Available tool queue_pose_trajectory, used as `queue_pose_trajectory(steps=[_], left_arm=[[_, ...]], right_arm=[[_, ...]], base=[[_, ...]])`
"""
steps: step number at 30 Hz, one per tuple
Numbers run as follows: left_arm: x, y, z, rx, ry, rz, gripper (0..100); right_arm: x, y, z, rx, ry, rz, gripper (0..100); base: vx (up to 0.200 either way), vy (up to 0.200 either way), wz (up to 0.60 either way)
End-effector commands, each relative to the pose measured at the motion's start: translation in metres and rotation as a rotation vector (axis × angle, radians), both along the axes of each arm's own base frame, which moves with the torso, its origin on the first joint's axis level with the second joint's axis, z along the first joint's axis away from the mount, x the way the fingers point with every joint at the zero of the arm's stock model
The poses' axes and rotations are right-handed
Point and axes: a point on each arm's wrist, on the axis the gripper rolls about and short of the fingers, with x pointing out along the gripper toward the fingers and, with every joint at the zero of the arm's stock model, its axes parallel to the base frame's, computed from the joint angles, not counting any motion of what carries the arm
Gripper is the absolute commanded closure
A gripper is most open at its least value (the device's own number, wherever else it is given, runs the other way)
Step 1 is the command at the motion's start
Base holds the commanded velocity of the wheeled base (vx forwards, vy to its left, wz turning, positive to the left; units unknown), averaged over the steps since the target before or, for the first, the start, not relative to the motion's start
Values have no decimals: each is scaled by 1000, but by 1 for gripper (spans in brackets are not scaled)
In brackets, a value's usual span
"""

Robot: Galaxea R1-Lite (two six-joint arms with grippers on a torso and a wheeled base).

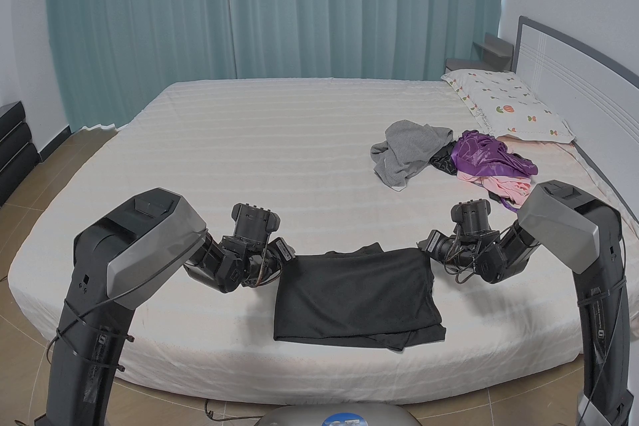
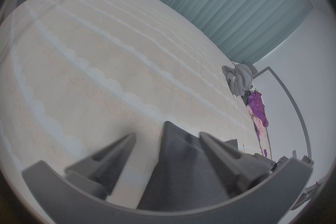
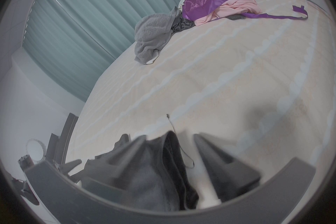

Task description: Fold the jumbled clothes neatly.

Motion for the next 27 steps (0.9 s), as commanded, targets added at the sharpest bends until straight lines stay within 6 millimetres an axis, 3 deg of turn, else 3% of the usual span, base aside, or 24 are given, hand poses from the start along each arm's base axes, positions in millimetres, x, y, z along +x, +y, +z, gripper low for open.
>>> queue_pose_trajectory(steps=[1,5,8,9,14,20,27], left_arm=[[1,1,5,-37,-1,26,0],[3,6,14,-83,-11,70,0],[4,7,16,-86,-11,74,0],[3,21,30,-127,-13,120,0],[4,40,30,-127,-1,145,0],[12,56,32,-126,-45,168,0],[13,56,28,-122,-38,168,0]], right_arm=[[-18,-7,17,31,15,49,0],[-41,-18,22,39,-33,118,0],[-43,-18,23,41,-37,122,0],[-77,-23,21,56,-26,246,0],[-110,-29,11,25,29,394,0],[-121,-31,1,-47,46,468,0],[-120,-27,5,-48,26,484,0]], base=[[0,0,0],[0,0,0],[0,0,0],[0,0,0],[0,0,0],[0,0,0],[0,0,0]])
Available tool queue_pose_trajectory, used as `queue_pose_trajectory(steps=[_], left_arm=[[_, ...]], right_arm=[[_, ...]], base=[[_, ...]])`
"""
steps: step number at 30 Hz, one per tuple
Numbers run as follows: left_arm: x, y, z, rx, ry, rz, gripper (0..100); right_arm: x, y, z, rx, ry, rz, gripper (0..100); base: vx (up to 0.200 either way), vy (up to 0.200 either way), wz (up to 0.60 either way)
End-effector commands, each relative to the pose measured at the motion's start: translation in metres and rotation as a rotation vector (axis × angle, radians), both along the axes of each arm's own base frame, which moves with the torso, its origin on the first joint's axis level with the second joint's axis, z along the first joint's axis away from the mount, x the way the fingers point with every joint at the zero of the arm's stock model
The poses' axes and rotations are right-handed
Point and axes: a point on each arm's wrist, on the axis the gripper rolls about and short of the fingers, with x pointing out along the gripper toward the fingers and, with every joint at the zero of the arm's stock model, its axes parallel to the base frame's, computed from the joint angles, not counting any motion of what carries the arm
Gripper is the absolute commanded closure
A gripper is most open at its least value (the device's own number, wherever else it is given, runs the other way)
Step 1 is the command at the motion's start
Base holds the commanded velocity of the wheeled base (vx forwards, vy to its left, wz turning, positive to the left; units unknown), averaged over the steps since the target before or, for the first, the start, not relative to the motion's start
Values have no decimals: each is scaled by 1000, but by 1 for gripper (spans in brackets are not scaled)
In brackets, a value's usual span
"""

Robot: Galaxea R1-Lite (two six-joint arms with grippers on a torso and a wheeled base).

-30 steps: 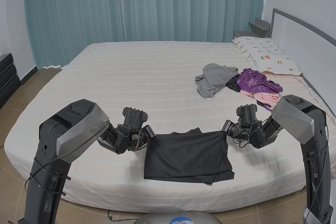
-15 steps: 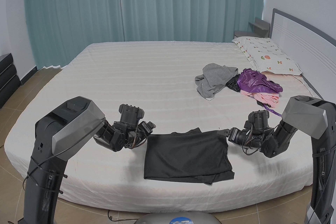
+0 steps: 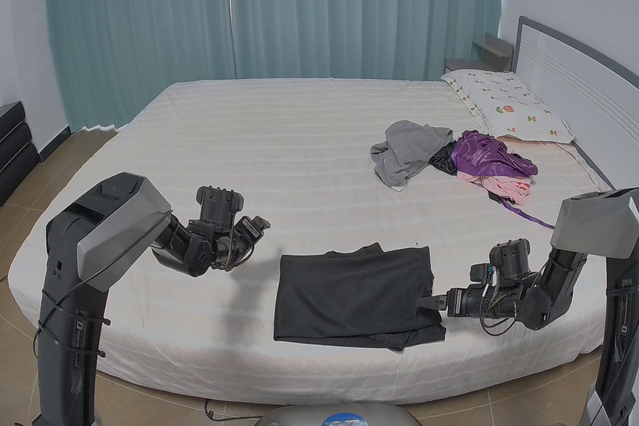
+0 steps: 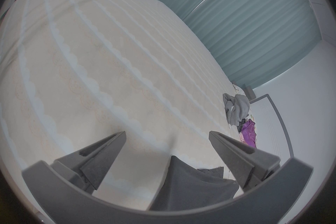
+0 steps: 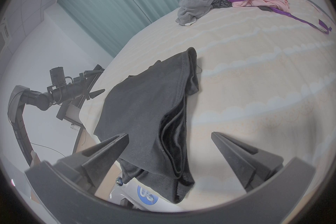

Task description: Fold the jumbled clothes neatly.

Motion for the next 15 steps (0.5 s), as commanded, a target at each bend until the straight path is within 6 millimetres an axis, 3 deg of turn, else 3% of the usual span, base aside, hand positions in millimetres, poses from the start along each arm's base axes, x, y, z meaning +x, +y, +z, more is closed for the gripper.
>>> queue_pose_trajectory(steps=[1,2,3,7,15], left_arm=[[1,3,1,-2,-3,6,0],[1,3,1,-2,-3,6,0],[1,3,1,-2,-3,6,0],[1,3,1,-2,-3,6,0],[1,3,3,-3,-6,5,0]], right_arm=[[-1,3,5,3,-15,10,0],[-1,4,6,3,-15,15,0],[-2,6,6,2,-14,20,100],[-7,10,-1,-10,10,38,100],[-19,-5,13,-63,33,54,100]], base=[[0,0,0],[0,0,0],[0,0,0],[0,0,0],[0,0,0]])
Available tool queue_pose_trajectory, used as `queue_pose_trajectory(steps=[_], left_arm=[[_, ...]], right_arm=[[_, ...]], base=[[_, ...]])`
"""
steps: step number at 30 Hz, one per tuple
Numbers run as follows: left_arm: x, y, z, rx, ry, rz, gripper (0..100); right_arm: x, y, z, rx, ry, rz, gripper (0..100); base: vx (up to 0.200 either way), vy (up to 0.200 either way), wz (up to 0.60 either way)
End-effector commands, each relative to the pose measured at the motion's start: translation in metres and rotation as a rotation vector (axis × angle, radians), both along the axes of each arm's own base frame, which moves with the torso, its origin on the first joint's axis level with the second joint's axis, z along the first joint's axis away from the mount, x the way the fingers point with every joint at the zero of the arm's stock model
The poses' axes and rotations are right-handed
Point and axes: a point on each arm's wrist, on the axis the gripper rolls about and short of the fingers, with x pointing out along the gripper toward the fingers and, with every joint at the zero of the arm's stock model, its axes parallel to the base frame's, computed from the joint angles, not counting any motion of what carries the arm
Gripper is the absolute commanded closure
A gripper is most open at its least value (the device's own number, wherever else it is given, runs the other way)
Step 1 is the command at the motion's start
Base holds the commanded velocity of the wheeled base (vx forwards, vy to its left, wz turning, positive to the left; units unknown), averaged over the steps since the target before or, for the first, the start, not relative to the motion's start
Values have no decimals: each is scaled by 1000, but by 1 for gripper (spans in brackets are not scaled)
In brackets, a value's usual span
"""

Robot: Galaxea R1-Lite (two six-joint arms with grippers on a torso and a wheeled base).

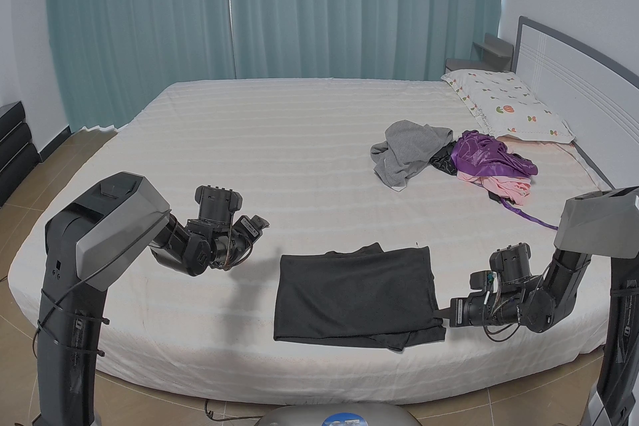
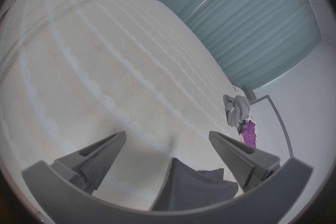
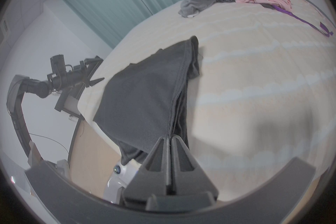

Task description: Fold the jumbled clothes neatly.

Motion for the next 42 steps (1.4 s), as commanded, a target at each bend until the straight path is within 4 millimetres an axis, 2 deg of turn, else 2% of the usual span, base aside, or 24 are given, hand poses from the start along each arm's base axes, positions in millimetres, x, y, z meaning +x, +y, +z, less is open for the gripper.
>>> queue_pose_trajectory(steps=[1,6,15,16,20,26,30,33,34,40,42], left_arm=[[0,0,2,-2,-3,-1,0],[0,0,1,-2,-2,1,0],[0,0,0,0,-1,0,0],[0,0,1,0,-2,0,0],[-1,-1,0,0,-1,-1,0],[0,-1,0,0,-1,-1,0],[0,-1,-1,0,1,-1,0],[-1,-2,-1,2,5,-4,0],[-3,-5,-2,4,14,-13,0],[-5,-9,-4,9,21,-23,0],[-5,-9,-5,9,22,-23,0]], right_arm=[[-5,-8,13,-24,-4,7,100],[-7,-8,20,-27,-11,14,100],[-14,-9,11,-40,38,23,100],[-15,-10,10,-47,42,33,0],[-15,-10,7,-69,61,55,0],[5,-8,12,-42,14,23,0],[38,0,25,52,-27,-93,0],[56,4,17,40,-41,-178,0],[69,6,15,29,-66,-224,0],[90,16,7,51,-78,-294,0],[103,24,-5,24,-88,-351,0]], base=[[0,0,0],[0,0,0],[0,0,0],[0,0,0],[0,0,0],[0,0,0],[0,0,0],[0,0,0],[0,0,0],[0,0,0],[0,0,0]])
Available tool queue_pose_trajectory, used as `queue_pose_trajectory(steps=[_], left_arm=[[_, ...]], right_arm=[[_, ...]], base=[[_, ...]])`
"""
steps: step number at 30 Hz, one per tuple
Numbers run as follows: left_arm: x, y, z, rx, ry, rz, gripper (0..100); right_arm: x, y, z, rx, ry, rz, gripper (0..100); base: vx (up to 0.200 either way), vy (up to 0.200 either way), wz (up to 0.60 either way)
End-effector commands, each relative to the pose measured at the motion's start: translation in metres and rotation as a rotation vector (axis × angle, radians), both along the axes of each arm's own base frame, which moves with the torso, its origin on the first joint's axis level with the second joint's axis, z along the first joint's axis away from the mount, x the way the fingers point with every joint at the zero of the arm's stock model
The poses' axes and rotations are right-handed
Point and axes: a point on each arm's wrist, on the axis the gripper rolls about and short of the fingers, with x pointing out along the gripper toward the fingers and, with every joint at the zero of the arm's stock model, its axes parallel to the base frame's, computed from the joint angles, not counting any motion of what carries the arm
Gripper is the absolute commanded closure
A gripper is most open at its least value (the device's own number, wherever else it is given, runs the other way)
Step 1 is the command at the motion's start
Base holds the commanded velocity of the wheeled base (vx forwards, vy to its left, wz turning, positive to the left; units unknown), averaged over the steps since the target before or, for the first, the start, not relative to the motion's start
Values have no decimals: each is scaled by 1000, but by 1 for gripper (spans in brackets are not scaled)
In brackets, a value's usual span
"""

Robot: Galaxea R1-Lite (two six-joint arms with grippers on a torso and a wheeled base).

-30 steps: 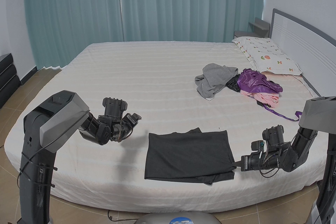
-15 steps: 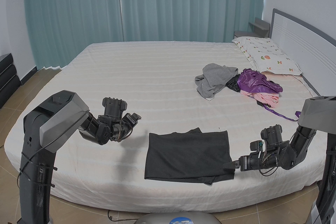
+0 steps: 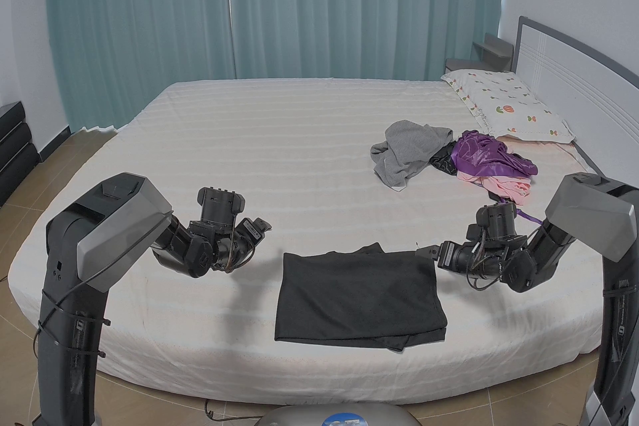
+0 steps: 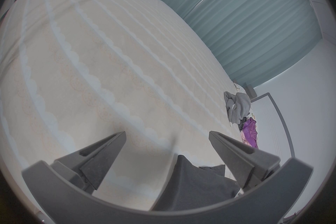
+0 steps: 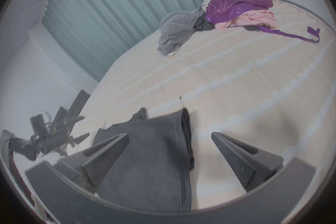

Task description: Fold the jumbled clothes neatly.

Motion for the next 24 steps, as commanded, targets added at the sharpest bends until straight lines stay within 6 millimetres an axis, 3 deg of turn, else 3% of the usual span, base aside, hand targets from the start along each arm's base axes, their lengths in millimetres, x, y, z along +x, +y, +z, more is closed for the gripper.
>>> queue_pose_trajectory(steps=[1,5,6,24], left_arm=[[-2,-4,-3,2,9,-9,0],[-2,-4,-5,3,14,-9,0],[-2,-4,-5,3,14,-9,0],[-3,-8,-5,5,15,-19,0]], right_arm=[[26,20,-32,-23,11,-78,0],[36,27,-33,-5,-14,-93,0],[39,27,-33,-4,-22,-95,100],[50,17,-30,42,-35,-184,100]], base=[[0,0,0],[0,0,0],[0,0,0],[0,0,0]])
